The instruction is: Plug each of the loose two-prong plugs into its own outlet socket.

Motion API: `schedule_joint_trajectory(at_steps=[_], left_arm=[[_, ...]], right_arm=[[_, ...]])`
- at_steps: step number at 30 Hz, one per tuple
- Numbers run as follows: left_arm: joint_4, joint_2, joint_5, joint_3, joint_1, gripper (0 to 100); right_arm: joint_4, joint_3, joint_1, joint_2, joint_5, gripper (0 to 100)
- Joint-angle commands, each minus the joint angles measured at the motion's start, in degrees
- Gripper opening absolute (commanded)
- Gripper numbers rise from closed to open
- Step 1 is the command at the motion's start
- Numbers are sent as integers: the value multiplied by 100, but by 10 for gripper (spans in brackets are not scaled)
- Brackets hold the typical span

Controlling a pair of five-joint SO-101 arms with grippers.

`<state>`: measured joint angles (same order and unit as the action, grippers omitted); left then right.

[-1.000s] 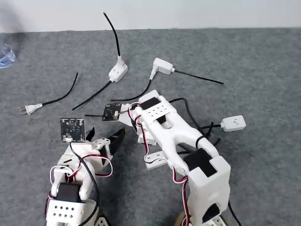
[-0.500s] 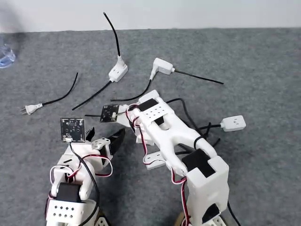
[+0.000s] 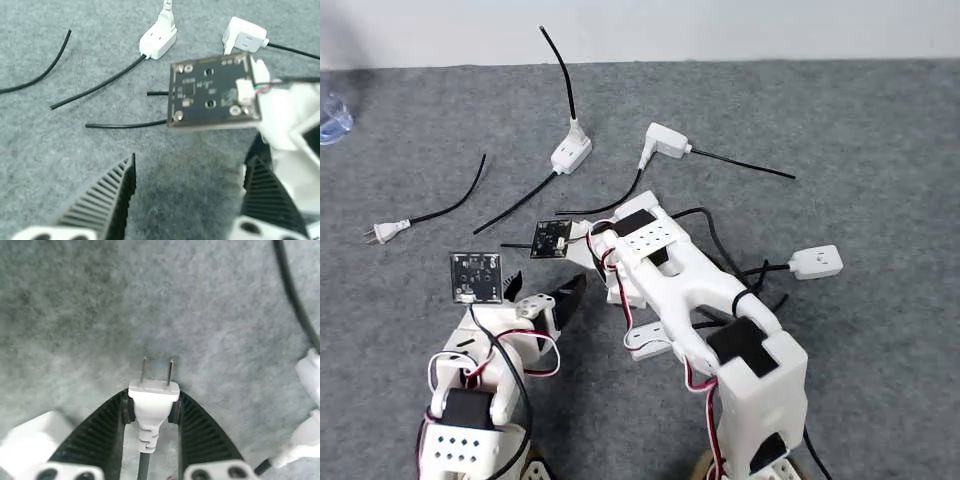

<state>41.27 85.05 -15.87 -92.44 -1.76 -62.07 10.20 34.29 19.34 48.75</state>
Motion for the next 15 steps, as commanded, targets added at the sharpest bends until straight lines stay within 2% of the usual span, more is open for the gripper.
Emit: schedule_joint_trajectory(at_steps=[1,8,15], left_arm=[[-413,62,53,-57,9,327],[-404,62,44,4,0,327],[-396,62,35,57,-9,327]], right_arm=[[-374,149,295,-892,-651,9],[-426,1108,1042,-2941,-1574,9],[-435,1512,1226,-4400,-1960,9]])
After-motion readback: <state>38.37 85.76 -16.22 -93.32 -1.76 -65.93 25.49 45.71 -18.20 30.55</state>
